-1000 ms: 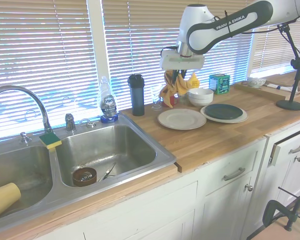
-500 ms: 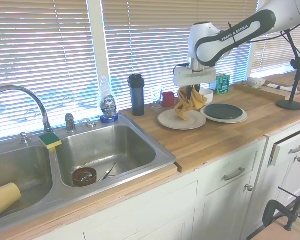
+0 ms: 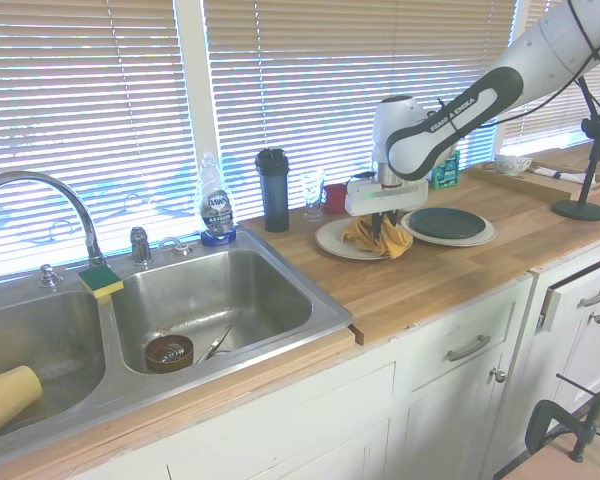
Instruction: Wipe the white plate in clockwise motion
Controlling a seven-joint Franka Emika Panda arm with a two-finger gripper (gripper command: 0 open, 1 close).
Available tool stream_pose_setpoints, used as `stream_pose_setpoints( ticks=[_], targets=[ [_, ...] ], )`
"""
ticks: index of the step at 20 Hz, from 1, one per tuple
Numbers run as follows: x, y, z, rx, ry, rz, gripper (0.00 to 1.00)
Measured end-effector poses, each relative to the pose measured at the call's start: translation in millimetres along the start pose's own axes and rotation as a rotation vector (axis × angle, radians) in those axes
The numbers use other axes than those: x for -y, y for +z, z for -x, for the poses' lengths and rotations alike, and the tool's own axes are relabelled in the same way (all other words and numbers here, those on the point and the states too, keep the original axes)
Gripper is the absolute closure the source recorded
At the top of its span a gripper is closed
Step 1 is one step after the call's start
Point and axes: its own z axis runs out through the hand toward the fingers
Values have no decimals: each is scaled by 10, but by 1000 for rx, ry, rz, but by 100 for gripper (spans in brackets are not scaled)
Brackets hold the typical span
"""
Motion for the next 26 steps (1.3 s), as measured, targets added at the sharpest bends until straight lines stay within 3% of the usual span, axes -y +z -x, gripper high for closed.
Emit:
stream_pose_setpoints(
  ticks=[13,26],
  targets=[
    [586,97,-179,-35,67,-58,100],
    [594,130,-467,-60,105,-58,100]
  ],
)
